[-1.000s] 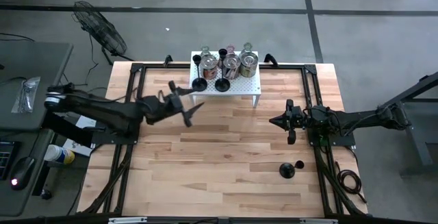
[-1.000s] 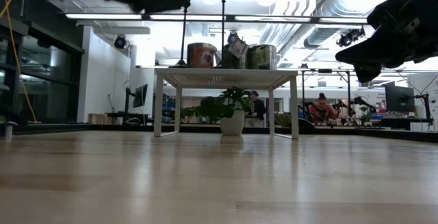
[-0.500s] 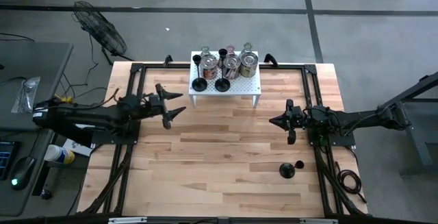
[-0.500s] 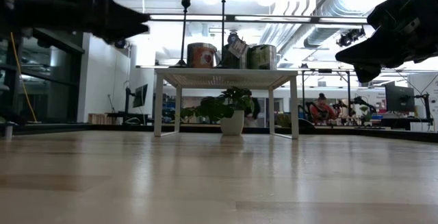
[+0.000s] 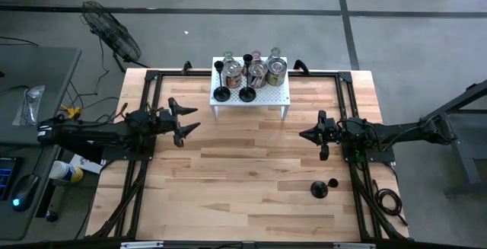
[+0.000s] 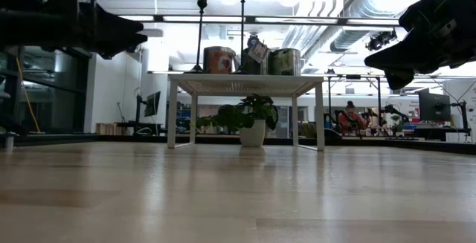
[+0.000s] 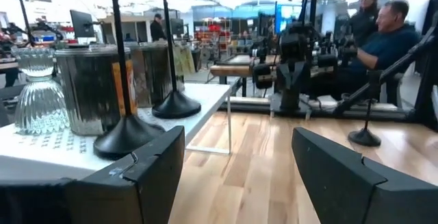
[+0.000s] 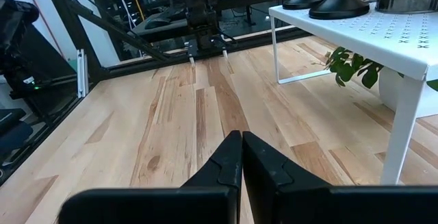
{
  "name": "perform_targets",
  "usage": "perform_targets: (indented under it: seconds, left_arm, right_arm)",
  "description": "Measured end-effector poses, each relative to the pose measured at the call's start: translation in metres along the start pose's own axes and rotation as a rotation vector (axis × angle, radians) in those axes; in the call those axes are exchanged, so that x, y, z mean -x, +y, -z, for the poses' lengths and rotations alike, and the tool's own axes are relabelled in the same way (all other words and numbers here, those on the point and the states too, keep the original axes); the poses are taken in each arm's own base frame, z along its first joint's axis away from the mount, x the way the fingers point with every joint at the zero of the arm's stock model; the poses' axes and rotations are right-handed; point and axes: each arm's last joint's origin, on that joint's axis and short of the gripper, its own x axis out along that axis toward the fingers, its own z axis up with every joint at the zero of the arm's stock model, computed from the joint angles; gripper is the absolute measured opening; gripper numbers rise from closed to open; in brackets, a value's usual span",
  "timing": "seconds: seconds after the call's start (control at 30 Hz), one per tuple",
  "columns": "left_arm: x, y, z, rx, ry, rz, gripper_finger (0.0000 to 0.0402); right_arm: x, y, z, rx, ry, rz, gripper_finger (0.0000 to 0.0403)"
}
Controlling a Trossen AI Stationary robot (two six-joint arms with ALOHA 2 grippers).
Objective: Pick & Place candle stick holders
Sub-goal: Put the black candle holder on the shelf aligned with the other candle holders
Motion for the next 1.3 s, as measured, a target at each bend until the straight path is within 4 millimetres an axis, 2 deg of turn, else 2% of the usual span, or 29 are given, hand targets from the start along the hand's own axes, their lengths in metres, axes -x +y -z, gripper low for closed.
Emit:
perform_targets:
  seconds: [0.3,1.03,1.3]
  left_arm:
    - [0.006,0.000,0.002,0.018,-0.008,0.022,0.0264]
    - [0.031,0.002,0.015,0.053,0.129,0.061,0.0264]
    - [0.032,0.001,0.016,0.059,0.133,0.111,0.0264]
  right_arm:
    - [0.000,0.000,0.000,0.000,0.000,0.000,0.0004]
    - [0.000,0.000,0.000,0.000,0.001,0.000,0.0004]
    - [0.000,0.000,0.000,0.000,0.000,0.000,0.0004]
